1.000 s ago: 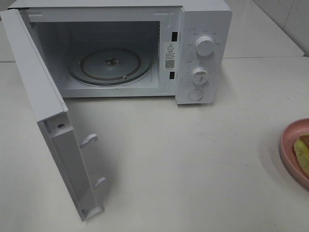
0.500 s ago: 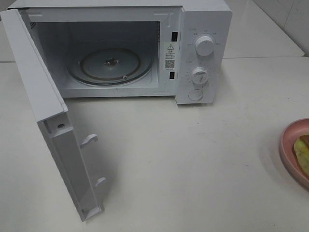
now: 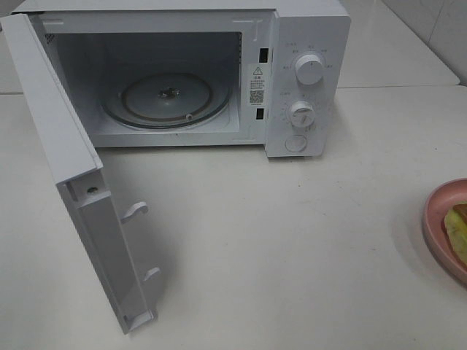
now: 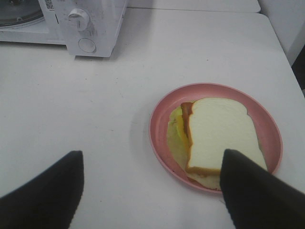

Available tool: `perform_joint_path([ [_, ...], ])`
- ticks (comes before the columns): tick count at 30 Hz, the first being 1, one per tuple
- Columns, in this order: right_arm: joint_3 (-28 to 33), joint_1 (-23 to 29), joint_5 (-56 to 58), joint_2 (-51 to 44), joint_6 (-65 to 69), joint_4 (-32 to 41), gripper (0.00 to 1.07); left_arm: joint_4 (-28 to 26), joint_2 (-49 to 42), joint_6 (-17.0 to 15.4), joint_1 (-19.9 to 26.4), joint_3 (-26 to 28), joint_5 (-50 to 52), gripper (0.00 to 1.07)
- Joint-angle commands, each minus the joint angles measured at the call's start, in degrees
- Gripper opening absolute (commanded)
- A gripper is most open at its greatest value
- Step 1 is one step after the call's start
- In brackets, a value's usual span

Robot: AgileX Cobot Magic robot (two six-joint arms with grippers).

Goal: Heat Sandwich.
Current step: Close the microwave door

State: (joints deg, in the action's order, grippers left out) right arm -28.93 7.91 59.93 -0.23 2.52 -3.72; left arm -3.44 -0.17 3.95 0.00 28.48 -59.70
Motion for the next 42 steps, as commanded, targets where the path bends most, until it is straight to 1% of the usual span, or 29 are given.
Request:
perform_joint_path([
  [1, 0.0, -0.3, -0.5, -1.5, -0.3, 0.0, 0.76, 0.2, -1.3, -0.5, -0.2, -0.1, 0.3, 0.97],
  [39, 0.0, -0.3, -0.5, -1.5, -0.3, 0.0, 0.76, 0.0, -1.3, -0.7, -0.2, -0.1, 0.5, 0.97],
  [42, 0.0, -0.3, -0.5, -1.5, -0.3, 0.0, 0.76, 0.1, -0.5, -0.6, -0.2, 1.1, 1.8, 0.97],
])
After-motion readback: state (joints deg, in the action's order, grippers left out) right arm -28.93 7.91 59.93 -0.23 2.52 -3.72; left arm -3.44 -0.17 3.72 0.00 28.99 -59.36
